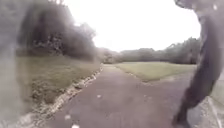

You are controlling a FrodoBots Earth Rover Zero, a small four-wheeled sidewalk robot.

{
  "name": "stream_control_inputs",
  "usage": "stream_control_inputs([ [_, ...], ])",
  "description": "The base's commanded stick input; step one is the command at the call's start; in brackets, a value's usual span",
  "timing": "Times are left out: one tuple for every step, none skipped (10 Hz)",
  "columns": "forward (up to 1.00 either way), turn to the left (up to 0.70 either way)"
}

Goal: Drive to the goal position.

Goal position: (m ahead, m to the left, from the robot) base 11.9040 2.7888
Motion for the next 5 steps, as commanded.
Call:
stream_control_inputs([
  [1.00, 0.00],
  [1.00, 0.00],
  [1.00, 0.00],
  [1.00, 0.00],
  [1.00, 0.00],
])
